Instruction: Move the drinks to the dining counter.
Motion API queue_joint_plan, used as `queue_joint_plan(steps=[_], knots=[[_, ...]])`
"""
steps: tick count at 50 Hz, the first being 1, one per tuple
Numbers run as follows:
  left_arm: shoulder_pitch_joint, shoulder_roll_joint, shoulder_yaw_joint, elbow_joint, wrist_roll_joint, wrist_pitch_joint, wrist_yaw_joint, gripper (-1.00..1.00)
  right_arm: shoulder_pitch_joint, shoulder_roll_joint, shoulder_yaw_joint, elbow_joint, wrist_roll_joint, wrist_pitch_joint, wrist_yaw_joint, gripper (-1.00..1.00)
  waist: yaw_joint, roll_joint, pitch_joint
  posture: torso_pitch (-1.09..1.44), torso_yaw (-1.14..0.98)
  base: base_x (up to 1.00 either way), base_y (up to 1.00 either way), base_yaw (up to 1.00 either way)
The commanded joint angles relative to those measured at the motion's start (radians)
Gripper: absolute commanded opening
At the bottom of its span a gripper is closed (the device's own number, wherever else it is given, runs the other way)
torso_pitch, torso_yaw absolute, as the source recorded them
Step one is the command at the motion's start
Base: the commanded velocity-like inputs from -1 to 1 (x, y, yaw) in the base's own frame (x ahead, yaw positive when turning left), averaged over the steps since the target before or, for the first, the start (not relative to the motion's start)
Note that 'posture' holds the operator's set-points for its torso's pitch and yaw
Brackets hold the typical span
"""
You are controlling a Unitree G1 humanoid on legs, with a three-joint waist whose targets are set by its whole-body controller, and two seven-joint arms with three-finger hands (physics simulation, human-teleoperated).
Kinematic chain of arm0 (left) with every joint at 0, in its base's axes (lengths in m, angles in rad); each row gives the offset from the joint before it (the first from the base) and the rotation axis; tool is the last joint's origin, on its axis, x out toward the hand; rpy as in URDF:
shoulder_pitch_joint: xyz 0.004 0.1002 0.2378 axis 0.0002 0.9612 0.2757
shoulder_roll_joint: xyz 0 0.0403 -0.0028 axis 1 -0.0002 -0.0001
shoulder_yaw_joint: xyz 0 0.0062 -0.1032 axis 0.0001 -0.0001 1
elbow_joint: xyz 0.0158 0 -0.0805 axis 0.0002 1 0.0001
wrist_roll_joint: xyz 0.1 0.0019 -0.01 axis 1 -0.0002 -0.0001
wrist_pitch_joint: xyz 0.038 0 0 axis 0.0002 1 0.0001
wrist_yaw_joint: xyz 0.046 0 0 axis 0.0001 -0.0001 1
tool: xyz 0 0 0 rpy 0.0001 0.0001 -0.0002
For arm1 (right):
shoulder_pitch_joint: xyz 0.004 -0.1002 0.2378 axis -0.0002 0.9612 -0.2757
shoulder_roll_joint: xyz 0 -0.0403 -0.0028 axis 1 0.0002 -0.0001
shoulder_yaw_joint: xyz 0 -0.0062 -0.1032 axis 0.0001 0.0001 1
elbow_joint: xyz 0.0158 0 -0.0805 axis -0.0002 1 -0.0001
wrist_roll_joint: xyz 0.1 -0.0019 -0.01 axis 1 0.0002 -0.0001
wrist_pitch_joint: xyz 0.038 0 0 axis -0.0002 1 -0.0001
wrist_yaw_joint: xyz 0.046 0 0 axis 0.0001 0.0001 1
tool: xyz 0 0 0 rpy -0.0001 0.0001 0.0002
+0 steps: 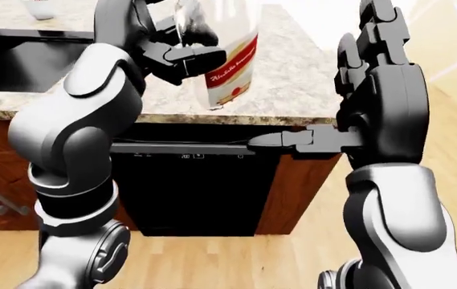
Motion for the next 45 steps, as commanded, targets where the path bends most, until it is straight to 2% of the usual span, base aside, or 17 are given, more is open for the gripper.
queue_joint_plan(steps=[1,3,4,5,10,11,13,15,18,19,23,25,27,28,33,36,45], knots=[[-0.006,0.009,0.022,0.002,0.017,-0.017,0.013,-1.00,-0.005,-0.007,0.005,0.005,-0.006,-0.018,0.003,1.00,0.000,-0.034,-0.023,0.00,0.00,0.00,0.00,0.00],[-0.005,0.009,0.022,0.003,0.018,-0.019,0.013,-1.00,-0.003,-0.007,0.009,0.010,-0.013,-0.019,0.004,1.00,0.002,0.000,-0.008,0.00,0.00,0.00,0.00,0.00],[-0.005,0.010,0.021,0.004,0.018,-0.020,0.012,-1.00,-0.005,-0.008,0.013,0.012,-0.018,-0.014,0.003,1.00,0.005,0.007,-0.017,0.00,0.00,0.03,0.00,0.00],[-0.005,0.009,0.021,0.005,0.018,-0.020,0.013,-1.00,-0.003,-0.006,0.015,0.014,-0.022,-0.017,0.005,1.00,0.004,0.014,-0.051,0.00,0.00,0.22,0.00,0.00],[-0.007,0.009,0.022,0.005,0.018,-0.019,0.013,-1.00,-0.005,-0.001,0.010,0.013,-0.028,-0.018,0.014,1.00,-0.005,0.036,-0.029,0.00,0.00,0.28,0.00,0.00],[-0.008,0.009,0.022,0.005,0.018,-0.019,0.013,-1.00,-0.005,0.000,0.009,0.011,-0.029,-0.016,0.015,1.00,-0.010,0.040,-0.011,0.00,0.00,0.04,0.00,0.00],[-0.009,0.009,0.022,0.005,0.018,-0.018,0.013,-1.00,-0.012,0.002,0.005,0.009,-0.028,-0.006,0.016,1.00,-0.018,0.063,-0.028,0.00,0.00,0.00,0.00,0.00],[-0.010,0.008,0.022,0.000,0.017,-0.013,0.015,-1.00,-0.017,0.001,0.004,0.010,-0.028,0.000,0.017,1.00,-0.019,0.045,-0.020,0.00,0.00,0.00,0.00,0.00],[-0.009,0.008,0.021,-0.001,0.017,-0.013,0.015,-1.00,-0.012,0.000,0.005,0.012,-0.031,-0.004,0.019,1.00,-0.012,0.045,-0.026,0.00,0.00,0.01,0.00,0.00],[-0.009,0.007,0.021,-0.001,0.017,-0.013,0.015,-1.00,-0.011,0.000,0.008,0.011,-0.033,-0.005,0.020,1.00,-0.007,0.052,-0.049,0.00,0.00,0.12,0.00,0.00],[-0.004,0.007,0.020,0.001,0.018,-0.019,0.014,-1.00,-0.006,0.004,0.010,0.013,-0.039,-0.016,0.022,1.00,0.003,0.049,-0.038,0.00,0.00,0.12,0.00,0.00],[-0.004,0.006,0.020,0.000,0.018,-0.019,0.013,-1.00,-0.008,0.004,0.009,0.011,-0.040,-0.010,0.022,1.00,0.003,0.035,-0.022,0.00,0.00,0.00,0.00,0.00],[-0.004,0.006,0.020,0.000,0.018,-0.019,0.013,-1.00,-0.008,0.004,0.011,0.011,-0.043,-0.009,0.023,1.00,0.005,-0.008,-0.024,0.00,0.00,0.00,0.00,0.00],[-0.002,0.006,0.019,0.001,0.019,-0.021,0.013,-1.00,-0.005,0.003,0.013,0.013,-0.045,-0.012,0.024,1.00,0.010,0.012,-0.025,0.00,0.00,0.00,0.00,0.00],[-0.006,0.005,0.020,0.000,0.019,-0.018,0.014,-1.00,-0.004,0.004,0.012,0.015,-0.050,-0.016,0.029,1.00,0.004,0.007,-0.026,0.00,0.00,0.00,0.00,0.00],[-0.005,0.005,0.021,-0.001,0.018,-0.018,0.014,-1.00,-0.004,0.007,0.011,0.007,-0.052,-0.017,0.031,1.00,-0.005,0.033,-0.021,0.00,0.00,0.01,0.00,0.00],[-0.013,0.005,0.021,-0.003,0.016,-0.013,0.018,-1.00,-0.005,0.003,0.012,0.009,-0.061,-0.015,0.037,1.00,-0.002,0.021,-0.031,0.00,0.00,0.00,0.00,0.00]])
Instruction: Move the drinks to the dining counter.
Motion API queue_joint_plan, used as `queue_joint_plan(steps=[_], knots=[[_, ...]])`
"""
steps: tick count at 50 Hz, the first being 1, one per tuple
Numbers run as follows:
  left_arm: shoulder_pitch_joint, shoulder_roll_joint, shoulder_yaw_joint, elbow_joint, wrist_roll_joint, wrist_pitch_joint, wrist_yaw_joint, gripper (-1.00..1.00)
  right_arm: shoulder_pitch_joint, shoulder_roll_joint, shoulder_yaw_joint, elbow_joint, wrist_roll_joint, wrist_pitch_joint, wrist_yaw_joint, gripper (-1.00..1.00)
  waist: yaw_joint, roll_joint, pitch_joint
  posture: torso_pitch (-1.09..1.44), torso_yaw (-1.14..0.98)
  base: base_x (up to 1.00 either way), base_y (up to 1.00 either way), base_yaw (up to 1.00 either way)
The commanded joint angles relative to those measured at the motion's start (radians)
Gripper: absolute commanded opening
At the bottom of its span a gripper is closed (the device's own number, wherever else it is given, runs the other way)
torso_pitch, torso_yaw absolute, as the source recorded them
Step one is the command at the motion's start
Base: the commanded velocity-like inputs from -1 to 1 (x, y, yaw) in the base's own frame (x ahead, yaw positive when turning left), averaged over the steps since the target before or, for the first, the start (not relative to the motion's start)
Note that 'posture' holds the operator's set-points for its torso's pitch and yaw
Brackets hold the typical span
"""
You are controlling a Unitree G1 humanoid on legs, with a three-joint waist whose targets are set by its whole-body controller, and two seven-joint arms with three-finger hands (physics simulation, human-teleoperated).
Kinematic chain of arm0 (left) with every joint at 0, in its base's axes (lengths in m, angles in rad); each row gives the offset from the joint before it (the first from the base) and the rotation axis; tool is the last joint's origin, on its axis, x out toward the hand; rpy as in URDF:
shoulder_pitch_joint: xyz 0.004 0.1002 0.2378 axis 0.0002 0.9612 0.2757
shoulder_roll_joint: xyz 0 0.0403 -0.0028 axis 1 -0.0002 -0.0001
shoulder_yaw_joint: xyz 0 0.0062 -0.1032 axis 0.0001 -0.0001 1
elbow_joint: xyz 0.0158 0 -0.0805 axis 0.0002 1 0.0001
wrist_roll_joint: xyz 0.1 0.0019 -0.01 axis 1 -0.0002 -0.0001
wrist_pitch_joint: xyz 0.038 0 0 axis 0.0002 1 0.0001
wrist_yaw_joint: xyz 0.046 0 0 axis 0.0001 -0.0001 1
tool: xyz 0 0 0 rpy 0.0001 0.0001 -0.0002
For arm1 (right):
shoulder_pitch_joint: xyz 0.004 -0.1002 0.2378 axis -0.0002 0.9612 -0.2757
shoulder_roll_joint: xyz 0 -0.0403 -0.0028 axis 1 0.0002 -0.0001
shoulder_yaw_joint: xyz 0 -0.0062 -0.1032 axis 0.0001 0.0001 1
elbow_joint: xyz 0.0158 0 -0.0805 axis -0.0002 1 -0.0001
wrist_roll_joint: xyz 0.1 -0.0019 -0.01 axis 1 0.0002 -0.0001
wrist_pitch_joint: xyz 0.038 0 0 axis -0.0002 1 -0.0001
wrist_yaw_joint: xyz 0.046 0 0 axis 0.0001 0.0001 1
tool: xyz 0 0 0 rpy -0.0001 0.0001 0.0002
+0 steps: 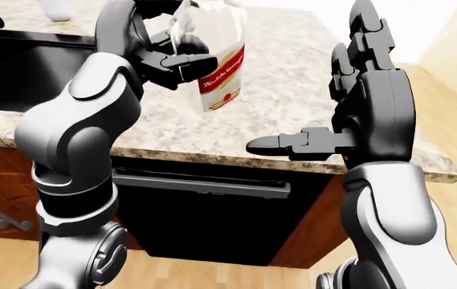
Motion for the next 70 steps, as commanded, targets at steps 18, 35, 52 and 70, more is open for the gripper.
queue_joint_plan(steps=[18,35,52,70], knots=[[-0.034,0.000,0.001,-0.032,-0.004,-0.043,-0.005,-1.00,-0.011,-0.001,-0.014,-0.017,-0.017,-0.035,0.007,1.00,0.007,-0.038,-0.005,0.00,0.00,0.24,0.00,0.00],[-0.031,-0.001,-0.001,-0.035,-0.008,-0.044,-0.004,-1.00,-0.016,-0.001,-0.022,-0.016,-0.008,-0.025,0.003,1.00,0.000,0.004,-0.042,0.00,0.00,0.01,0.00,0.00],[-0.020,-0.007,-0.012,-0.007,0.013,-0.073,-0.019,-1.00,-0.005,-0.001,-0.033,-0.012,0.002,-0.050,-0.006,1.00,-0.002,-0.005,-0.024,0.00,0.00,0.02,0.00,0.00],[0.005,-0.006,-0.006,0.195,0.063,-0.250,-0.092,-1.00,0.010,-0.006,-0.028,-0.011,0.022,-0.068,-0.023,1.00,-0.002,-0.011,-0.025,0.00,0.00,0.00,0.00,0.00]])
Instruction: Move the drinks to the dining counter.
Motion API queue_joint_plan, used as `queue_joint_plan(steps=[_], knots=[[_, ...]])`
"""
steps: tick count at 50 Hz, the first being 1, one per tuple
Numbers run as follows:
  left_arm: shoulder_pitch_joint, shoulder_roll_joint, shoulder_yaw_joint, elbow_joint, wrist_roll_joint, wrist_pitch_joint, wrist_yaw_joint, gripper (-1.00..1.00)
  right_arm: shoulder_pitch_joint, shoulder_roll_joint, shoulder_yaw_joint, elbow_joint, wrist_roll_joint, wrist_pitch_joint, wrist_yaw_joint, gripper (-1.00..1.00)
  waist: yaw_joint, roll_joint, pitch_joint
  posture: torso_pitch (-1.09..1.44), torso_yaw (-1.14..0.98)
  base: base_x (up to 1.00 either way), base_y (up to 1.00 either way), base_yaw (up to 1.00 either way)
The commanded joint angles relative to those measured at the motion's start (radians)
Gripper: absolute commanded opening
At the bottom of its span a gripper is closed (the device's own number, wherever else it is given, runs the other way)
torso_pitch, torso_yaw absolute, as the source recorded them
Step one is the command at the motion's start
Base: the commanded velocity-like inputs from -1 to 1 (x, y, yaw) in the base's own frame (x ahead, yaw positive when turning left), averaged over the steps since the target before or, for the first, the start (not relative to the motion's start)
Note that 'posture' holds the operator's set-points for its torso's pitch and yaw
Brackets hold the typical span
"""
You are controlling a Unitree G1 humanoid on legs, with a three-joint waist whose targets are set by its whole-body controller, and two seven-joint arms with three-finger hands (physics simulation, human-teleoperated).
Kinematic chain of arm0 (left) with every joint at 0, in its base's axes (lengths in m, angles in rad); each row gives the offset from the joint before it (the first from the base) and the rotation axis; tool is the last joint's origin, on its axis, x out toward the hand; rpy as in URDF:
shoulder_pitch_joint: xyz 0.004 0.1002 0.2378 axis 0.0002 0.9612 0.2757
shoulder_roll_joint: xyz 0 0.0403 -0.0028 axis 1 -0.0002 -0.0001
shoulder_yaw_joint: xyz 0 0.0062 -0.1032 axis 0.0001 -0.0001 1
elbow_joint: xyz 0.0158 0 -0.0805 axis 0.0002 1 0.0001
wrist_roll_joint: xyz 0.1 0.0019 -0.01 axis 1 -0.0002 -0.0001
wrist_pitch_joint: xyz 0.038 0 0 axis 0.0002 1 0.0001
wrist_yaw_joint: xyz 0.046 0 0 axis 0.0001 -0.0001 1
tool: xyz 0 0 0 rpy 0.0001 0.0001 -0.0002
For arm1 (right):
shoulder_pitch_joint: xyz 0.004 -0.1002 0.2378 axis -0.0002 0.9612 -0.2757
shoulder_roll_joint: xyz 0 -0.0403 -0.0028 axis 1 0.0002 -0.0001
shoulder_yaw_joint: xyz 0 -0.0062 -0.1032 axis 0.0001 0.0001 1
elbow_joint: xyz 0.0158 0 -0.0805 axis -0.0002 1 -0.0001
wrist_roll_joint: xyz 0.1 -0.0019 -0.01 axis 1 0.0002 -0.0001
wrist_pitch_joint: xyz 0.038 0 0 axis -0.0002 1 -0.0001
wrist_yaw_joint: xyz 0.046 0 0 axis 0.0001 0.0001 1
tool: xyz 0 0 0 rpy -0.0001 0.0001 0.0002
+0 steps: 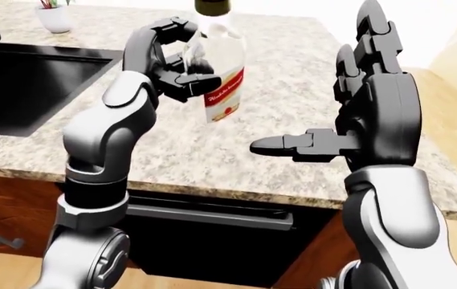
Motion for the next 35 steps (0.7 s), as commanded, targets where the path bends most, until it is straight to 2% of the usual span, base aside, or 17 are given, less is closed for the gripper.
queue_joint_plan(steps=[1,35], knots=[[-0.042,0.005,0.009,-0.021,0.003,-0.070,-0.003,-1.00,-0.016,-0.009,-0.003,-0.008,-0.007,-0.038,-0.003,1.00,0.001,-0.004,-0.027,0.00,0.00,0.00,0.00,0.00],[-0.022,0.008,0.021,0.338,0.043,-0.342,-0.022,-1.00,0.017,0.012,0.023,0.002,-0.055,-0.080,0.022,1.00,0.003,-0.001,-0.043,0.00,0.00,0.00,0.00,0.00]])
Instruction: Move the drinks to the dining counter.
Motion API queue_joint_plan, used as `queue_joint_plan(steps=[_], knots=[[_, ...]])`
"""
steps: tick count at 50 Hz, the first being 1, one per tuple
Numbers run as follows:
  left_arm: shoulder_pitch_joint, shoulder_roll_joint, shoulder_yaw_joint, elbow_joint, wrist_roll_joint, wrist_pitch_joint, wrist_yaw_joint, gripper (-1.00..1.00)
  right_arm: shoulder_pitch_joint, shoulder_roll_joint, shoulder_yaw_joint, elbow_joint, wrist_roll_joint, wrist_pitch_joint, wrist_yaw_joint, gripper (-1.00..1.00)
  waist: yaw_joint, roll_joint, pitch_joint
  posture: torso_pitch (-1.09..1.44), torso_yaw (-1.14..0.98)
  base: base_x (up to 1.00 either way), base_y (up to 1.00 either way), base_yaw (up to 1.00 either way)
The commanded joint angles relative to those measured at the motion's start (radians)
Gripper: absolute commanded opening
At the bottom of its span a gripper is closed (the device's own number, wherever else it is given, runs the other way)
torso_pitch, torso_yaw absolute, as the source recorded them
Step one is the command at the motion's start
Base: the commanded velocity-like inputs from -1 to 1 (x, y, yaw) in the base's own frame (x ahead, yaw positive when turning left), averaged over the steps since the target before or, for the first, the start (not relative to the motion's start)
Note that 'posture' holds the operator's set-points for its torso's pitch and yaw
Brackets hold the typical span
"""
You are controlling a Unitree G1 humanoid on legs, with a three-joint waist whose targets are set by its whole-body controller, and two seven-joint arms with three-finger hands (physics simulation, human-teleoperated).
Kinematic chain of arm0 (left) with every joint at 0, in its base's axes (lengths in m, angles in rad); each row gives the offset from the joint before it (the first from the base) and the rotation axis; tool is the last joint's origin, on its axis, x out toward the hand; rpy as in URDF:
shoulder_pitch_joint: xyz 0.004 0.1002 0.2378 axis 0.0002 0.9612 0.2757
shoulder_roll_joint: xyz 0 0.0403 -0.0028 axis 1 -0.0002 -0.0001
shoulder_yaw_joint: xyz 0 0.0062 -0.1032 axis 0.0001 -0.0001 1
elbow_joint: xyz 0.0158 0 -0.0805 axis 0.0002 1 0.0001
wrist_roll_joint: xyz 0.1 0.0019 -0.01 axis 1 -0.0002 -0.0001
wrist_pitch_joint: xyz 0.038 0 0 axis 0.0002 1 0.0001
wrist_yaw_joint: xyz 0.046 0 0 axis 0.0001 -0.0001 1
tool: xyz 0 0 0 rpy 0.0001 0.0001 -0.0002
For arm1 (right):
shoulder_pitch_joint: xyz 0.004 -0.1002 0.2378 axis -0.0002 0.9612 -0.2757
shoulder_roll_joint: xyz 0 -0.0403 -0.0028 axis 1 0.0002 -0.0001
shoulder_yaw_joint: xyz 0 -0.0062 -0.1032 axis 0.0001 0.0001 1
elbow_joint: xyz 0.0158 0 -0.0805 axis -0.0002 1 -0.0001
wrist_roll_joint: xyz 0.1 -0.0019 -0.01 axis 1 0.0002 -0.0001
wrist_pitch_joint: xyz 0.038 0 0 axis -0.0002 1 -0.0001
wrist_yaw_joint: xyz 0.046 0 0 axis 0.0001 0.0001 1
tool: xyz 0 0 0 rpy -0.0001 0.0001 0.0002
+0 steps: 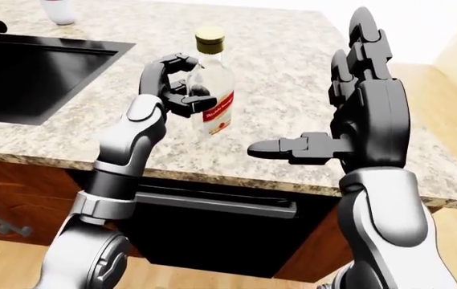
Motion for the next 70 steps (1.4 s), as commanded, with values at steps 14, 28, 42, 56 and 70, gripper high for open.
queue_joint_plan(steps=[14,28,42,56,70], knots=[[-0.039,0.003,0.005,0.011,0.002,-0.097,0.006,-1.00,-0.010,0.000,0.000,-0.010,-0.033,-0.045,0.012,1.00,0.000,-0.001,-0.033,0.00,0.00,0.00,0.00,0.00],[-0.045,0.005,0.003,-0.015,0.003,-0.072,0.009,-1.00,-0.017,0.004,-0.005,-0.010,-0.035,-0.039,0.017,1.00,-0.002,0.001,-0.033,0.00,0.00,0.00,0.00,0.00],[-0.040,0.002,0.002,-0.035,0.009,-0.062,0.005,-0.29,-0.014,0.004,0.002,-0.010,-0.041,-0.041,0.019,1.00,-0.002,0.001,-0.032,0.00,0.00,0.00,0.00,0.00],[-0.038,0.001,0.002,-0.036,0.012,-0.065,0.004,0.07,-0.013,0.006,0.001,-0.007,-0.046,-0.044,0.022,1.00,-0.002,0.001,-0.031,0.00,0.00,0.00,0.00,0.00],[-0.037,0.002,0.003,-0.031,0.009,-0.068,0.005,0.45,-0.024,0.006,0.003,-0.013,-0.046,-0.029,0.020,1.00,-0.002,0.001,-0.031,0.00,0.00,0.00,0.00,0.00]])
